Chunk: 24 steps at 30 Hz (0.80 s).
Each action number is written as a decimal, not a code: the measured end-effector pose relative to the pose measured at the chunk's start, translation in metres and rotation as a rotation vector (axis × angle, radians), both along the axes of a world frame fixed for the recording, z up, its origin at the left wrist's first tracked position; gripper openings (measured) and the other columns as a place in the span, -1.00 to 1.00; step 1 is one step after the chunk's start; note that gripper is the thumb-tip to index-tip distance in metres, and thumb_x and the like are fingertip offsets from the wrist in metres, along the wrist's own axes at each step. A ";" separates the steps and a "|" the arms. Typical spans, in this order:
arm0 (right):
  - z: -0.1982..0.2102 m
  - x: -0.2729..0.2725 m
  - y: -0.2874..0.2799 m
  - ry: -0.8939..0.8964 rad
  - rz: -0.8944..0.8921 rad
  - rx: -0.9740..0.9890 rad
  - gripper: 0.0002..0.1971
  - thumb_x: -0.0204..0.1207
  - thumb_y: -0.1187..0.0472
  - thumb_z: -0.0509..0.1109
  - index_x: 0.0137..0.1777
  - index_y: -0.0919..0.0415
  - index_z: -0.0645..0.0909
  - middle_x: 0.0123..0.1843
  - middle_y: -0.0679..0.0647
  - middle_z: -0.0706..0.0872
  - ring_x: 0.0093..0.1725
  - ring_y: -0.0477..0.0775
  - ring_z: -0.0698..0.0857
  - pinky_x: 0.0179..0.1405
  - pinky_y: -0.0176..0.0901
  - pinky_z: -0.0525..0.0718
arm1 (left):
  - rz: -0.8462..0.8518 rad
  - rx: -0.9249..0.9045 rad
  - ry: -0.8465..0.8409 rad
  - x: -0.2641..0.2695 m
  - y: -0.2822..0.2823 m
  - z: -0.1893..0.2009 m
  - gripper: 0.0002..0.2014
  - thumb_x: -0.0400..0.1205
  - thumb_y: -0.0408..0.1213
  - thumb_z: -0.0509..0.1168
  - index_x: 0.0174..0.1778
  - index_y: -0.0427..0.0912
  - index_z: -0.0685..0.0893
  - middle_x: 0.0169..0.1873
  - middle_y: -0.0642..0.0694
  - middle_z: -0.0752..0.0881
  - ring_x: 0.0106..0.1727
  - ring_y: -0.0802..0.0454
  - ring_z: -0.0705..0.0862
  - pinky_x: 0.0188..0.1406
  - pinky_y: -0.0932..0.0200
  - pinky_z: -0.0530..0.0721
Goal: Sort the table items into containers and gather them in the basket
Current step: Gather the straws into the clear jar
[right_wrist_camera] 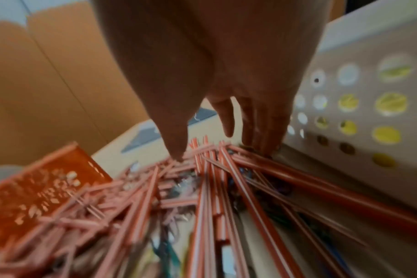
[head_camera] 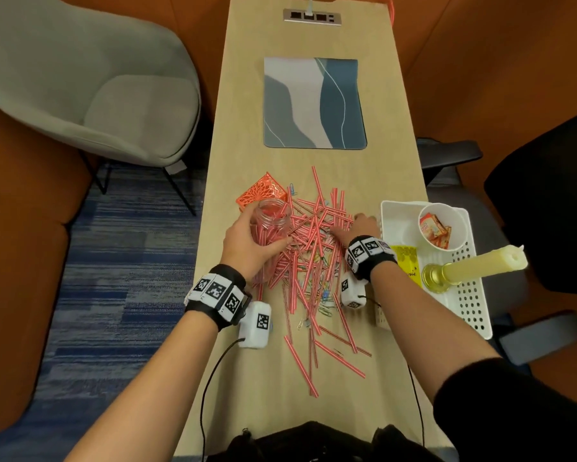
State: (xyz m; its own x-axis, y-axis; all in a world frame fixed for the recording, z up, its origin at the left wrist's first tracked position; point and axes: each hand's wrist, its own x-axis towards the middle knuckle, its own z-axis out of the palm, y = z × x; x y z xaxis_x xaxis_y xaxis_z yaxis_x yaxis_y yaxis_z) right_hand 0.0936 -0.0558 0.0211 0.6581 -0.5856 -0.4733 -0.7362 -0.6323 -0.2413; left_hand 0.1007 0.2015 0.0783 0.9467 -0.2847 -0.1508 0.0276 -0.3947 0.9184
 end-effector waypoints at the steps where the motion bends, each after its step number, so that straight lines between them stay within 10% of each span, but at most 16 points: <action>1: -0.006 0.003 0.000 -0.043 0.002 -0.037 -0.22 0.45 -0.27 0.46 0.46 0.31 0.45 0.43 0.29 0.49 0.42 0.34 0.52 0.40 0.15 0.53 | -0.004 -0.004 0.007 0.002 0.000 -0.002 -0.24 0.36 -0.02 0.69 0.46 0.10 0.53 0.20 0.15 0.73 0.25 0.19 0.70 0.37 0.01 0.67; 5: -0.019 0.020 -0.002 -0.055 0.059 -0.138 -0.33 0.47 -0.24 0.47 0.32 0.32 0.55 0.29 0.28 0.56 0.30 0.30 0.59 0.31 0.09 0.57 | -0.037 -0.002 0.011 0.006 -0.001 -0.004 -0.20 0.34 0.04 0.68 0.49 0.08 0.51 0.22 0.13 0.73 0.26 0.18 0.70 0.36 -0.02 0.68; 10: -0.026 0.040 -0.001 -0.018 0.081 -0.081 -0.60 0.41 -0.07 0.59 -0.41 0.21 0.58 -0.35 0.14 0.62 -0.34 0.15 0.59 -0.33 -0.19 0.49 | -0.056 0.023 0.024 0.007 -0.002 -0.008 -0.20 0.37 0.02 0.67 0.52 0.07 0.49 0.26 0.10 0.72 0.28 0.16 0.70 0.36 0.01 0.69; 24: -0.017 0.029 -0.019 -0.147 -0.010 0.140 -0.45 0.44 0.07 0.57 -0.56 0.11 0.27 -0.56 0.02 0.33 -0.54 0.04 0.30 -0.45 -0.20 0.31 | -0.080 0.024 0.048 -0.002 -0.005 -0.014 -0.22 0.39 -0.10 0.68 0.50 -0.01 0.48 0.20 0.16 0.71 0.21 0.24 0.69 0.35 0.22 0.62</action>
